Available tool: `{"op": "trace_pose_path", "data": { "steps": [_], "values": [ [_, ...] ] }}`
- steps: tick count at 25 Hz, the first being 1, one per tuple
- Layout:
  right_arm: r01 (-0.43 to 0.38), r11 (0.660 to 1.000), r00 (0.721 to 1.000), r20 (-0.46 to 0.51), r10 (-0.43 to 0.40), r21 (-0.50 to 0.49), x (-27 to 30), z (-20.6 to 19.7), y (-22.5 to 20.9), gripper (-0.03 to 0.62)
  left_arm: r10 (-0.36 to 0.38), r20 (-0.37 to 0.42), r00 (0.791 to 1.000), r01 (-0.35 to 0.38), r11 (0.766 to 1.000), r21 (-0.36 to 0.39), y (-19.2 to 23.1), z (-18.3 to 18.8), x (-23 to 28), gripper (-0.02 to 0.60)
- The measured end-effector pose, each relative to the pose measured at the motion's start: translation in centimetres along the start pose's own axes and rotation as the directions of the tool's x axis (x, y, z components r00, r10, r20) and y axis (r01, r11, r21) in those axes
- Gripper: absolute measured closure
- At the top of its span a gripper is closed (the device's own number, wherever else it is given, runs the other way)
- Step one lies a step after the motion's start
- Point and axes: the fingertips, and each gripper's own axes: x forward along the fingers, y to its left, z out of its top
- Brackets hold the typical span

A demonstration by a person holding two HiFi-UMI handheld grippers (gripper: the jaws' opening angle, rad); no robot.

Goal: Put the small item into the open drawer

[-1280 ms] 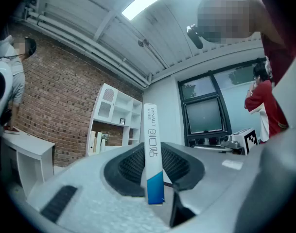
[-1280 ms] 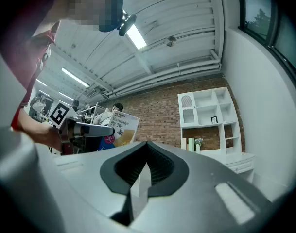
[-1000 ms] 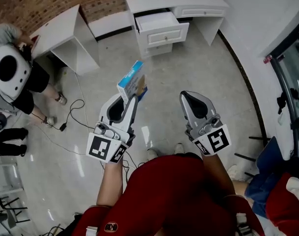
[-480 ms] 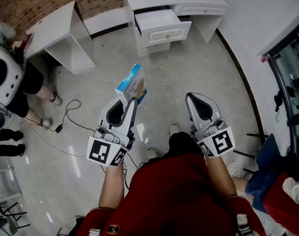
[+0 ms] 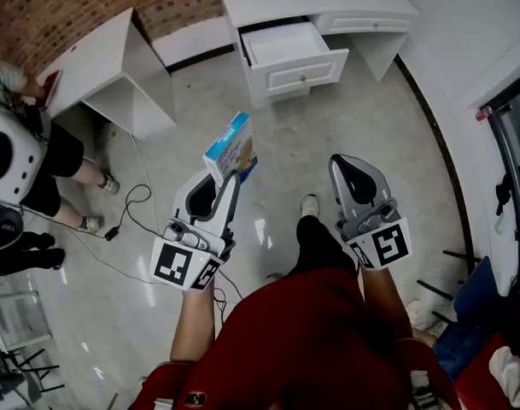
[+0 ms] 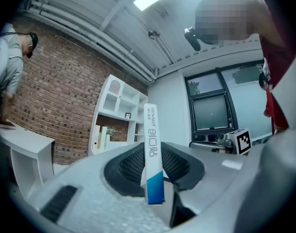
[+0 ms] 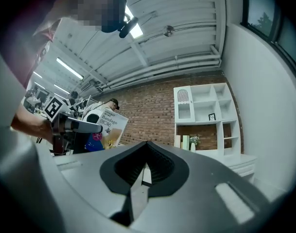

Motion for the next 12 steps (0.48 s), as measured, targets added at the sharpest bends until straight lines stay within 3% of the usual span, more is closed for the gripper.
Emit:
{"op": "trace_pose_path", "data": {
  "steps": [12],
  "values": [
    [-0.009,1.000,1.000,-0.015,0.009,0.023,10.6,-4.2,-21.4,0.583,-0.007,-0.092,0.996,0.007,1.000,-0.008,6.1,-2.7,24.3,0.486]
  ]
}}
